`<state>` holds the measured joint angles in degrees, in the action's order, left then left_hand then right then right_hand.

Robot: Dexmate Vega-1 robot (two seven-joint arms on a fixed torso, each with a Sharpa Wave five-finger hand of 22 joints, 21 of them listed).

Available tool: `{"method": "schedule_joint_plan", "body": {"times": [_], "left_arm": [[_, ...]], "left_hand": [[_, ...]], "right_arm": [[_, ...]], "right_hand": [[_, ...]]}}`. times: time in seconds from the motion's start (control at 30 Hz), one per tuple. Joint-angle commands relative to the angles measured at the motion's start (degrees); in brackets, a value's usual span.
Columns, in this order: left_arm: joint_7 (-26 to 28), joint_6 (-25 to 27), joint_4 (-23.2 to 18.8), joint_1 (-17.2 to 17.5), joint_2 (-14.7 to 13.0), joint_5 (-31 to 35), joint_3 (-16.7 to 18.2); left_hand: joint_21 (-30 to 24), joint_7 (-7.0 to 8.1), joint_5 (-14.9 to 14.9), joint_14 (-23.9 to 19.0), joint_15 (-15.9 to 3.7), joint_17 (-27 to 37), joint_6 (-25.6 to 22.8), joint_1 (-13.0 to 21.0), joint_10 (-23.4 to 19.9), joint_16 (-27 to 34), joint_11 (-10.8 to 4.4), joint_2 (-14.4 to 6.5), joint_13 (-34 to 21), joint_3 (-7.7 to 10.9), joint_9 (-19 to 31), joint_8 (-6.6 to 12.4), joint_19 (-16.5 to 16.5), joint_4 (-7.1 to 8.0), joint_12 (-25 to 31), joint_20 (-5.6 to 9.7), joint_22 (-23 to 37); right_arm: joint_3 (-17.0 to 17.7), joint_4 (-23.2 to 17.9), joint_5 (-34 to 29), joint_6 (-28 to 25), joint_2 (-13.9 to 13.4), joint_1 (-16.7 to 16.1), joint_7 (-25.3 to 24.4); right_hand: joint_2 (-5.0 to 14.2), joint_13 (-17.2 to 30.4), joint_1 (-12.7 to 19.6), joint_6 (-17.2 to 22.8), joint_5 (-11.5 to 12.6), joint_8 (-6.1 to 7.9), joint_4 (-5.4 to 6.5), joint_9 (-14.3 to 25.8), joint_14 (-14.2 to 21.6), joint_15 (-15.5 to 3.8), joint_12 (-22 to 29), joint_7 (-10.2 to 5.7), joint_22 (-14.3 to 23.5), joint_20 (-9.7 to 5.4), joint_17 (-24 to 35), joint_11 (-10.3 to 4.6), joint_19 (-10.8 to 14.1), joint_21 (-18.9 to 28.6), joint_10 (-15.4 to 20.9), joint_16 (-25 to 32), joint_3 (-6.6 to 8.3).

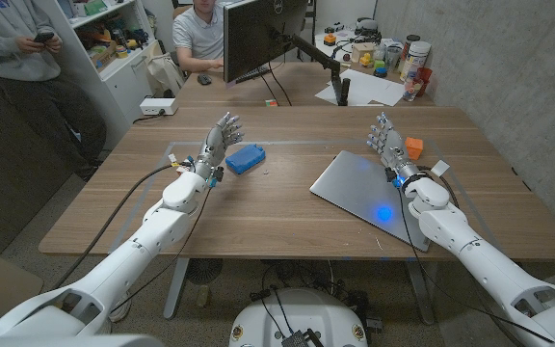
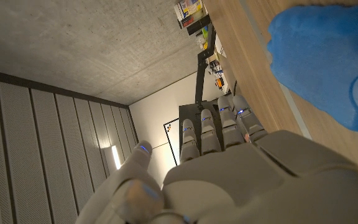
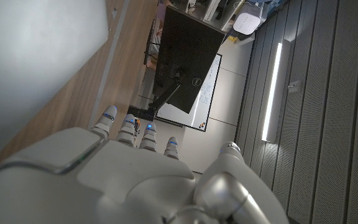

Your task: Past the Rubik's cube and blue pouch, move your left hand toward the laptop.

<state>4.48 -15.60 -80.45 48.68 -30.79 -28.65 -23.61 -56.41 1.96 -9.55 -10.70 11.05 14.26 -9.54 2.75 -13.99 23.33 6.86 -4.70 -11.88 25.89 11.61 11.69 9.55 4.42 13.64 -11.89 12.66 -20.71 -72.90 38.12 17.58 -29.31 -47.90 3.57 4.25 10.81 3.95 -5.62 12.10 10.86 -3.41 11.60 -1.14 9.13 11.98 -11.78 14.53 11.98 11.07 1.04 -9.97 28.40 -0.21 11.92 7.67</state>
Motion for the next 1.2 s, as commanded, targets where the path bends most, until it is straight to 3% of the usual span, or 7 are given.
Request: {"method": "schedule_joint_plan", "body": {"times": [0.03, 0.4, 0.67, 0.9, 1.2], "left_arm": [[7.1, 2.3, -9.1, 0.0, -2.9, 13.6, -3.7], [10.6, 5.7, -16.8, -1.0, -4.0, 29.2, -8.5], [13.6, 11.0, -22.1, -1.3, -4.4, 42.9, -11.8], [11.8, 15.2, -25.1, -1.9, -4.6, 48.6, -13.7], [8.5, 19.6, -26.7, -4.2, -4.1, 59.3, -19.1]], "left_hand": [[-0.2, -0.06, -0.4, 0.1, 0.46, 0.3, -0.4, 0.0, -0.4, 0.3, 0.12, -0.9, -0.3, 0.45, 0.1, 0.41, 0.0, 0.04, 0.2, -0.46, 0.2], [-0.2, -0.06, -0.4, 0.1, 0.46, 0.3, -0.4, 0.0, -0.4, 0.3, 0.12, -0.9, -0.3, 0.45, 0.1, 0.41, 0.0, 0.04, 0.2, -0.46, 0.2], [-0.2, -0.06, -0.4, 0.1, 0.46, 0.3, -0.4, 0.0, -0.4, 0.3, 0.12, -0.9, -0.3, 0.45, 0.1, 0.41, 0.0, 0.04, 0.2, -0.46, 0.2], [-0.2, -0.06, -0.4, 0.1, 0.46, 0.3, -0.4, 0.0, -0.4, 0.3, 0.12, -0.9, -0.3, 0.45, 0.1, 0.41, 0.0, 0.04, 0.2, -0.46, 0.2], [-0.2, -0.06, -0.4, 0.1, 0.46, 0.3, -0.4, 0.0, -0.4, 0.3, 0.12, -0.9, -0.3, 0.45, 0.1, 0.41, 0.0, 0.04, 0.2, -0.46, 0.2]], "right_arm": [[-0.2, 0.2, 0.1, 0.3, 0.1, 0.1, 0.7], [0.0, -0.2, 0.1, 0.6, -0.3, -0.2, 1.1], [0.0, -0.7, -0.1, 0.5, -0.8, -0.4, 1.0], [0.2, -1.2, -0.1, 0.7, -1.2, -0.7, 1.3], [0.5, -2.9, -0.3, 0.6, -2.2, -1.3, 1.0]], "right_hand": [[0.53, 0.1, -0.2, 0.0, 0.2, 0.33, -0.02, 0.1, -0.2, 0.50, 0.2, -0.47, 0.1, 0.50, 0.1, 0.31, -2.8, 0.1, -0.4, 0.0, 0.39], [0.50, 0.1, -0.3, 0.8, 0.2, 0.59, -0.01, 0.1, 0.2, 0.52, 0.5, -0.44, 0.1, 0.50, 0.1, 0.24, -2.7, 0.0, 0.1, 0.2, 0.35], [0.51, 0.1, -0.3, 0.2, 0.2, 0.33, 0.00, 0.1, -0.2, 0.50, 0.2, -0.49, 0.2, 0.50, 0.1, -0.07, -2.7, -0.1, -0.5, 0.0, 0.32], [0.42, 0.1, -0.3, 1.0, 0.3, 0.61, -0.03, 0.1, 0.4, 0.33, 0.5, -0.49, 0.2, 0.52, 0.1, 0.05, -2.4, -0.1, 0.3, 0.3, 0.26], [0.34, 0.1, -0.2, 1.1, 0.3, 0.59, -0.12, 0.1, 0.2, 0.40, 0.5, -0.56, 0.2, 0.53, 0.1, -0.02, -2.3, -0.1, 0.2, 0.2, 0.25]]}}
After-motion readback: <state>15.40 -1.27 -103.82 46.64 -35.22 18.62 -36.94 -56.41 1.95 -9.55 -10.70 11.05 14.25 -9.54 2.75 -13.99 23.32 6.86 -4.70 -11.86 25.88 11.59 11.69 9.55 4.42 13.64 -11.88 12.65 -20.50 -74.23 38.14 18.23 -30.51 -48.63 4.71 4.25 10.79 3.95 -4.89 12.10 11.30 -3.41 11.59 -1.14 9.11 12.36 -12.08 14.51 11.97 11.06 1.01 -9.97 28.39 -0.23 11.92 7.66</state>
